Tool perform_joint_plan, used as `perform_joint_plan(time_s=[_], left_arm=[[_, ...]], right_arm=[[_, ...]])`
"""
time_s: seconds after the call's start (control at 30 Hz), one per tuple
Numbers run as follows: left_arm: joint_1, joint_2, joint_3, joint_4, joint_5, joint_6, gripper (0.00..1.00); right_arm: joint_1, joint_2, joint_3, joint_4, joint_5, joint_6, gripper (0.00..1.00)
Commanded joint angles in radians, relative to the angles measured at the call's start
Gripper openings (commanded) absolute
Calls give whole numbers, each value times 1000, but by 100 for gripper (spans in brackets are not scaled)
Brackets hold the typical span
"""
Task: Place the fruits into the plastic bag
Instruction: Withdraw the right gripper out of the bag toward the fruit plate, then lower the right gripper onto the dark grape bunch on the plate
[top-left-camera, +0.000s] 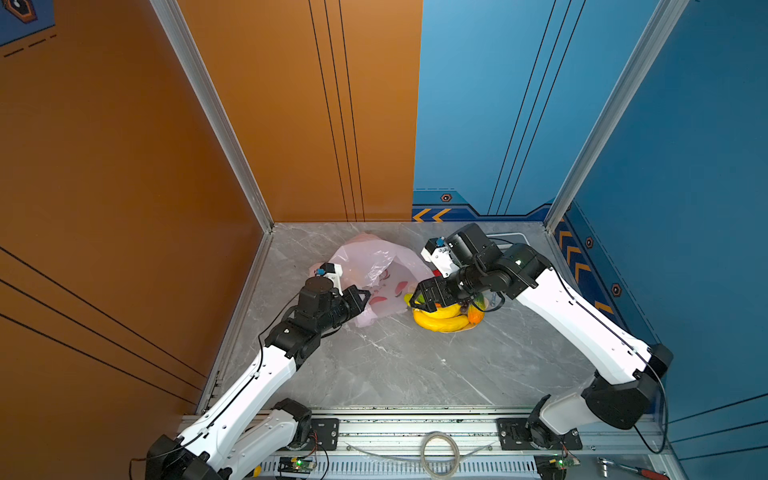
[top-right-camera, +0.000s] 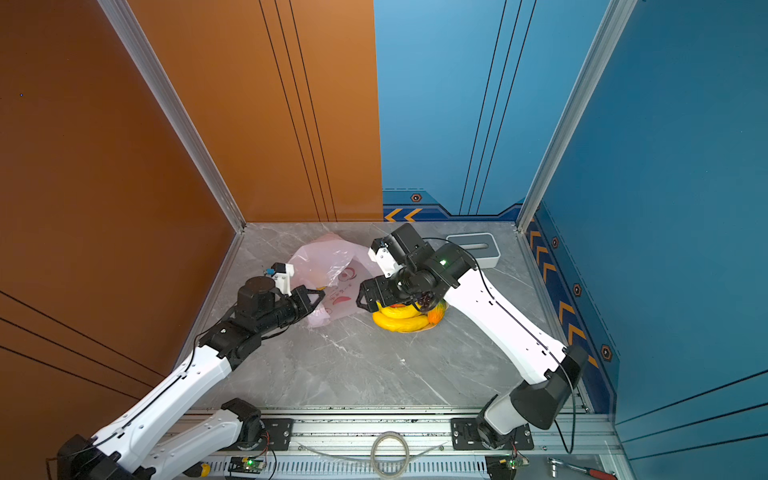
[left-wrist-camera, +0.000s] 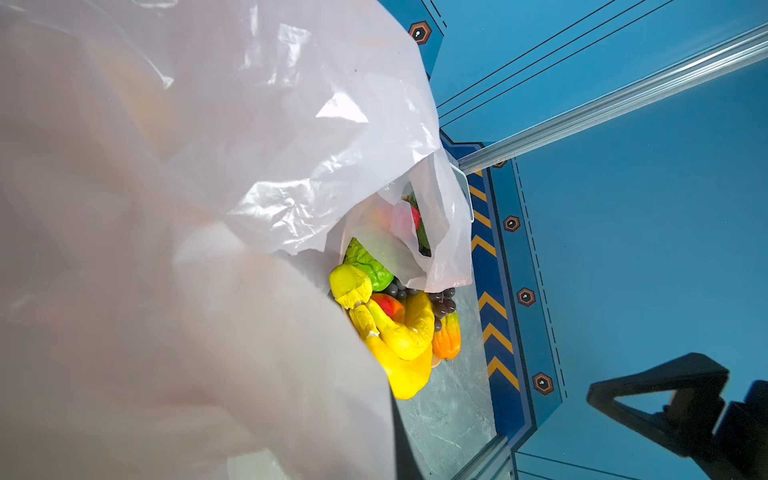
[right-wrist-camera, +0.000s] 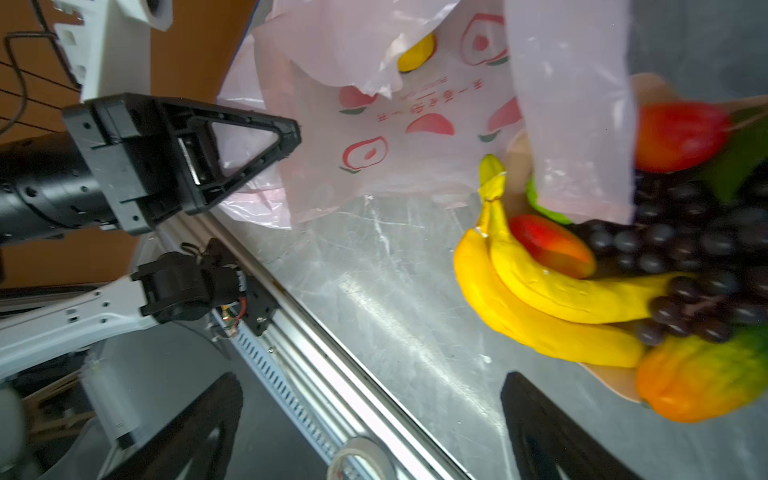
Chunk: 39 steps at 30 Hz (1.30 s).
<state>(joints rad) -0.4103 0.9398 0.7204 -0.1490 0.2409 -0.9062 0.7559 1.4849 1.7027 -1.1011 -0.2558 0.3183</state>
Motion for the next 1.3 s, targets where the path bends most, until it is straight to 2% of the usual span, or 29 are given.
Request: perform_joint_plan(time_s=[0.0,0.1,0.2,0.4,0.5,0.7,1.03,1.27], left_arm=[[11,-8,23,-9,24,16,0],[13,-10,23,-10,25,15,0],[15,-12,21,-11,23,15,0],[16,-13,22,-9,23,13,0],[16,-14,23,-11,24,13,0],[18,-12,23,-6,27,12,0],[22,-9,23,0,29,7,0],[24,-12,25,-1,32,6,0]], right_arm=[[41,-35,-56,-29,252,-77,95],[84,-47,-101,-26,379,-119,95],[108,-39,-135,-25,452,-137,95],[64,-16,-179,-21,554,-63,95],[-13,-21,-215,11,530,-20,94],[-212,-12,-290,139,339,31,91],[-349,176,-205,166,179,25,91],[-395,306,-125,171,153,30,92]])
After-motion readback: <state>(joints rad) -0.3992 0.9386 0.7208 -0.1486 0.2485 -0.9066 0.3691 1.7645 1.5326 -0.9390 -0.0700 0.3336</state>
